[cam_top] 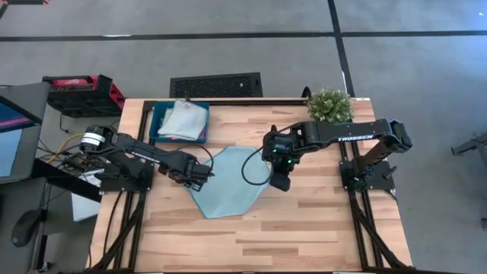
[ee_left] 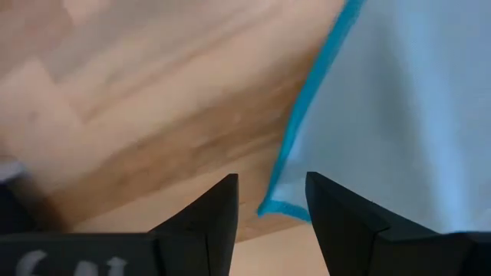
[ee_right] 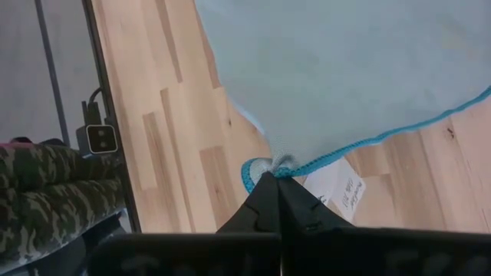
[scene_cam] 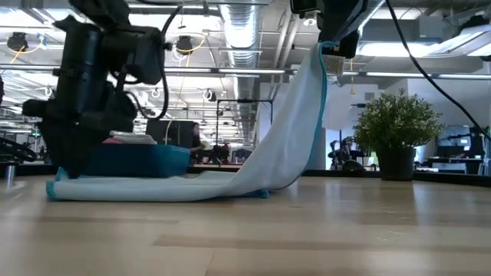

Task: Fold microfiber towels
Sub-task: Fold the blue cloth

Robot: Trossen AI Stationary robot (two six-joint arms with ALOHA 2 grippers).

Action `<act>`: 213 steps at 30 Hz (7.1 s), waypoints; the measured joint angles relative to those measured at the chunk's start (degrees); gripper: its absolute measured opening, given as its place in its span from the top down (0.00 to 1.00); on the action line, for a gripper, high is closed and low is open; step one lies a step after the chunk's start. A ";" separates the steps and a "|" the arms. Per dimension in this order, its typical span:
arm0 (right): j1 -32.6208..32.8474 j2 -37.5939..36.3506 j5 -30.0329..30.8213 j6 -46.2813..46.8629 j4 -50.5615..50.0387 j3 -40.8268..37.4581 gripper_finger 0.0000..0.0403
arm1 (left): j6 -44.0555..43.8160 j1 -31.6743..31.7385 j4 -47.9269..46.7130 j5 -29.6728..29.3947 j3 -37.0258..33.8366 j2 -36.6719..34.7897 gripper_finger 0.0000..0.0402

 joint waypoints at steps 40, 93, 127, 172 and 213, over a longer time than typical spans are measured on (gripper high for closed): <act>-6.09 9.63 5.95 -8.12 2.69 0.02 0.51 | 10.12 -0.35 3.10 4.99 -2.04 -0.01 1.00; -24.98 26.73 -3.95 3.21 23.43 0.09 0.45 | 13.13 -0.17 4.19 11.31 -2.06 0.02 1.00; -22.38 31.61 -13.26 -7.08 30.17 2.08 0.45 | 13.45 -0.19 4.67 11.44 -2.04 0.00 1.00; -22.38 19.48 -1.67 -13.55 28.65 2.16 1.00 | 11.46 -0.21 -7.85 -0.99 6.92 -10.23 1.00; -32.24 -14.26 40.85 -28.55 23.62 2.16 1.00 | 74.41 24.87 19.63 -38.57 38.24 -12.13 1.00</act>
